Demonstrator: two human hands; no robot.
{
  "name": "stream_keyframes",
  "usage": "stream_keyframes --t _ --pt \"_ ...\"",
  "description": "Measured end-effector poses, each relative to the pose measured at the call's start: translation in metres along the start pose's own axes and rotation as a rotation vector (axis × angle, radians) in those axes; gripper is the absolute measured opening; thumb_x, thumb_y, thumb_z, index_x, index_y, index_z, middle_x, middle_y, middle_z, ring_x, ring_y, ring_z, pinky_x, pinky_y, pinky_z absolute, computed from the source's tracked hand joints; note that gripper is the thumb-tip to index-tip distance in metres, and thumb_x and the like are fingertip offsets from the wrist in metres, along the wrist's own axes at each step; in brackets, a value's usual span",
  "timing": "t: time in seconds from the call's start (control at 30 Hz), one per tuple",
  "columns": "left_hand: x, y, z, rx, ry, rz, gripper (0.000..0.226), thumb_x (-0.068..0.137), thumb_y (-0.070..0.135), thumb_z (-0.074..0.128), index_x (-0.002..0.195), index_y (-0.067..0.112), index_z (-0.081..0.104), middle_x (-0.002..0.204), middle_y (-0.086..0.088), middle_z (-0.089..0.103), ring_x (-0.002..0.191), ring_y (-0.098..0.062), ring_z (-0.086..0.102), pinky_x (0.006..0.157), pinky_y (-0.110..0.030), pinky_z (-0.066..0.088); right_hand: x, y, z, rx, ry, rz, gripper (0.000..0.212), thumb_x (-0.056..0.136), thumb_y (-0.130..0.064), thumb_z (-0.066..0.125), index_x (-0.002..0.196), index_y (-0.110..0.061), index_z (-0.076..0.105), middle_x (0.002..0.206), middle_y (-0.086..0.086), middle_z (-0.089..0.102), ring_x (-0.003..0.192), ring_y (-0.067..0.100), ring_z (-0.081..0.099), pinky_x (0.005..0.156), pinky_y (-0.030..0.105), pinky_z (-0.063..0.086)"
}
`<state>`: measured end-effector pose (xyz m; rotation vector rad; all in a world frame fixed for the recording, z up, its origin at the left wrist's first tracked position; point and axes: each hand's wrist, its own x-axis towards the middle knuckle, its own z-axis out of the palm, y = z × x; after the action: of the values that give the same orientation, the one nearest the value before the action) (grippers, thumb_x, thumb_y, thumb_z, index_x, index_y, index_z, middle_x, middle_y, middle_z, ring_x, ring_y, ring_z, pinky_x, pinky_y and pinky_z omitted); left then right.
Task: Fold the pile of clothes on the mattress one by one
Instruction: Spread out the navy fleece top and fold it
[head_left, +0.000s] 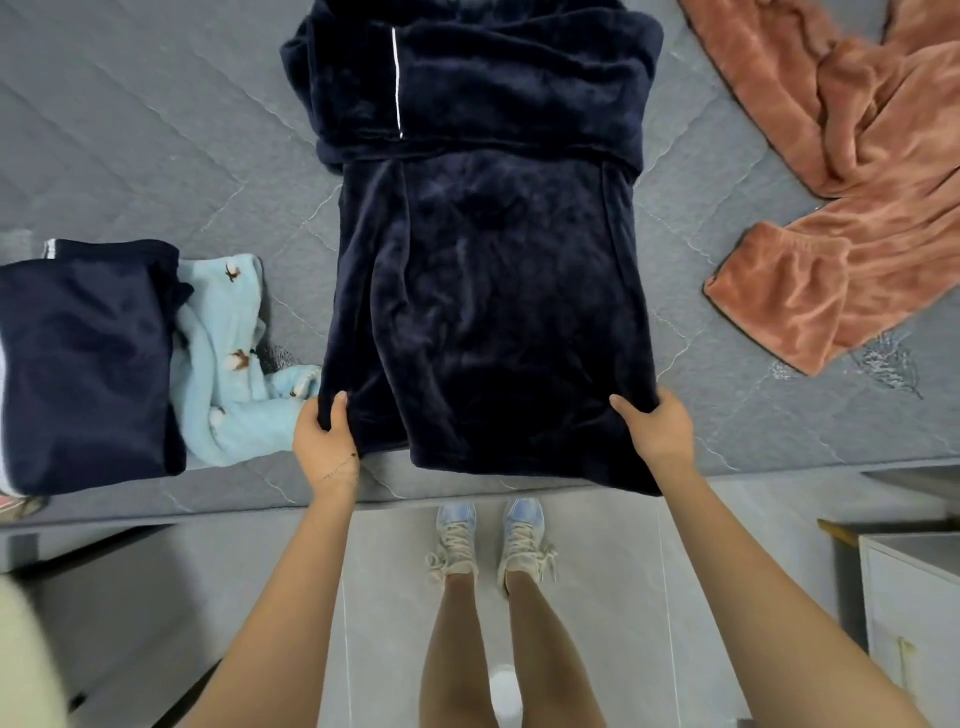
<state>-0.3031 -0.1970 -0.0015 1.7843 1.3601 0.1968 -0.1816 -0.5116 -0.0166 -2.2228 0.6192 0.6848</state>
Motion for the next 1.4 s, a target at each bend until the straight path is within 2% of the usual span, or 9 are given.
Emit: stream_keyframes --t 0.33,0.57,0.67,0.77,1.0,1.07,1.17,1.3,1.4 --pt "-0.051 -0.04 -0.042 0.05 -0.019 -0.25 0.034 0.099 0.032 0.05 0.088 0.002 0.06 0.081 -0.011 0.062 0.079 -0.026 0.058 0.076 -0.039 0.049 -0.061 0.046 -0.029 -0.223 -0.169 0.146 0.036 0.085 -0.038 0.069 0.107 -0.01 0.067 0.094 0.013 0.069 0.088 0.033 0.062 0.072 0.034 0.043" --pt "-0.046 0.049 -0.006 -0.216 -0.117 -0.213 0.041 0.095 0.031 0.057 0.058 0.019 0.043 0.051 0.013 0.043 0.047 0.003 0.043 0.051 -0.01 0.038 -0.054 -0.024 -0.032 0.238 -0.318 0.279 0.053 0.073 -0.042 0.08 0.11 -0.009 0.063 0.103 0.007 0.067 0.097 0.027 0.063 0.091 0.042 0.051" --pt "-0.026 0.092 0.013 -0.31 -0.163 -0.279 0.036 0.094 0.032 0.059 0.066 0.012 0.05 0.067 0.001 0.055 0.062 -0.008 0.052 0.067 -0.025 0.049 -0.041 -0.068 -0.028 0.421 -0.334 0.302 0.042 0.075 -0.04 0.079 0.1 -0.013 0.06 0.104 0.007 0.066 0.092 0.024 0.064 0.083 0.039 0.053" --pt "0.0 0.139 0.026 -0.648 -0.23 -0.428 0.012 0.094 0.026 0.06 0.086 0.017 0.064 0.087 -0.001 0.068 0.07 -0.013 0.069 0.066 -0.03 0.058 -0.023 -0.111 -0.025 0.576 -0.255 0.323 0.056 0.075 -0.041 0.078 0.119 -0.014 0.057 0.108 0.008 0.064 0.094 0.028 0.063 0.082 0.038 0.053" --pt "0.097 0.235 0.027 -1.06 -0.284 -0.439 0.02 0.096 0.019 0.058 0.11 0.006 0.058 0.095 -0.007 0.066 0.08 -0.018 0.064 0.084 -0.035 0.056 0.032 -0.208 -0.041 1.126 -0.312 0.235 0.048 0.092 -0.04 0.058 0.129 -0.01 0.059 0.121 0.013 0.066 0.105 0.031 0.064 0.083 0.037 0.054" --pt "0.131 0.257 0.028 -1.134 -0.323 -0.43 0.017 0.098 0.021 0.054 0.104 0.006 0.059 0.092 -0.006 0.065 0.077 -0.016 0.063 0.09 -0.034 0.053 0.05 -0.237 -0.047 1.234 -0.267 0.194 0.043 0.095 -0.04 0.054 0.126 -0.012 0.061 0.118 0.011 0.068 0.104 0.028 0.066 0.084 0.037 0.055" --pt "0.178 0.279 0.034 -1.276 -0.296 -0.494 0.021 0.099 0.019 0.05 0.085 0.006 0.058 0.081 -0.004 0.06 0.064 -0.013 0.056 0.102 -0.033 0.045 0.078 -0.275 -0.053 1.343 -0.197 0.169 0.04 0.098 -0.04 0.049 0.122 -0.01 0.063 0.111 0.008 0.07 0.097 0.025 0.067 0.083 0.035 0.056" --pt "0.232 0.287 0.048 -1.293 -0.316 -0.503 0.019 0.1 0.018 0.048 0.087 0.007 0.056 0.081 -0.004 0.059 0.055 -0.013 0.057 0.103 -0.032 0.044 0.115 -0.307 -0.043 1.357 -0.066 0.21 0.038 0.098 -0.037 0.052 0.125 -0.012 0.06 0.119 0.004 0.066 0.109 0.021 0.063 0.097 0.032 0.051" --pt "0.259 0.282 0.064 -1.213 -0.372 -0.447 0.018 0.101 0.02 0.045 0.106 0.007 0.056 0.104 -0.004 0.063 0.082 -0.014 0.068 0.105 -0.033 0.043 0.135 -0.313 -0.027 1.306 -0.035 0.149 0.028 0.099 -0.04 0.049 0.109 -0.018 0.063 0.121 -0.002 0.064 0.12 0.015 0.055 0.104 0.028 0.04"
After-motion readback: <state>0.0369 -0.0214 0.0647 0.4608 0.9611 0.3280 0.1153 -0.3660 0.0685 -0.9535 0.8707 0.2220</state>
